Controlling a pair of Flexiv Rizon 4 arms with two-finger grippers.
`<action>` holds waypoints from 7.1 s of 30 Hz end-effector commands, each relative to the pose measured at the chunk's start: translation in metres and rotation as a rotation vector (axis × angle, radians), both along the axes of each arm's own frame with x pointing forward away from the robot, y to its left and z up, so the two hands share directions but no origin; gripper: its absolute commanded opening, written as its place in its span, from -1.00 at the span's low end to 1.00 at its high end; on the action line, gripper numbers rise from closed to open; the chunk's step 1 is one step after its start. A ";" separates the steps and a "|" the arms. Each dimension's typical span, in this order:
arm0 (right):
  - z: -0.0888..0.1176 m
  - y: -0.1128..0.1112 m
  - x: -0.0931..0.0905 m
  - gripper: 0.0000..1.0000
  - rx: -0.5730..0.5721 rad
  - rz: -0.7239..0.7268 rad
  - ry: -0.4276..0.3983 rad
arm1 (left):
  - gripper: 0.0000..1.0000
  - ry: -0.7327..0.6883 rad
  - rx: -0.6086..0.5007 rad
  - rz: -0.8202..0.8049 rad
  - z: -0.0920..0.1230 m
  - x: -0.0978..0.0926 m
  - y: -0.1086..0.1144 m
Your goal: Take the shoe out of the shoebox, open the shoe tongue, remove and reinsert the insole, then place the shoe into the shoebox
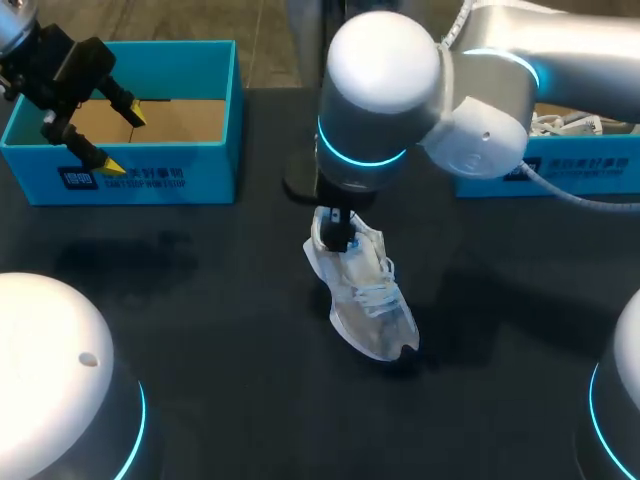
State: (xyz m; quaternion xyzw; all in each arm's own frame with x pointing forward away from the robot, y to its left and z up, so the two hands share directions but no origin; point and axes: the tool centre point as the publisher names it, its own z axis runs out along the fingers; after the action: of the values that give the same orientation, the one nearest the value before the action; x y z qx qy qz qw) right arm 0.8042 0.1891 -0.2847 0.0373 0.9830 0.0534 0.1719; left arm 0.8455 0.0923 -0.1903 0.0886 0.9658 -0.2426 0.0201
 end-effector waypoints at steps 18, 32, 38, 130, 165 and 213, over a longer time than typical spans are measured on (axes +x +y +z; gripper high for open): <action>-0.031 0.022 0.083 1.00 -0.156 0.289 0.060 | 1.00 0.000 0.003 0.000 0.000 0.000 0.000; -0.074 0.020 0.094 1.00 -0.254 0.319 0.084 | 1.00 0.000 0.003 0.000 0.000 0.000 0.000; -0.081 0.016 0.096 0.72 -0.269 0.324 0.113 | 1.00 0.000 0.003 0.000 0.000 0.000 0.000; 0.111 -0.016 0.068 -1.00 -0.142 0.334 0.096 | 1.00 0.000 0.003 0.000 0.000 0.000 0.000; 0.128 -0.283 0.292 -1.00 -0.322 0.187 0.050 | 1.00 0.000 0.003 0.000 0.000 0.000 0.000; 0.104 -0.449 0.383 -1.00 -0.365 0.093 0.031 | 1.00 0.000 0.003 0.000 0.000 0.000 0.000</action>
State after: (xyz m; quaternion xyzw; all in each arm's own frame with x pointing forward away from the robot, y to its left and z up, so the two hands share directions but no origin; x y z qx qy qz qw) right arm 1.1740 -0.2490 -0.1779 -0.0381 0.9769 -0.1259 0.1684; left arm 0.8454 0.0924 -0.1902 0.0885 0.9659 -0.2425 0.0200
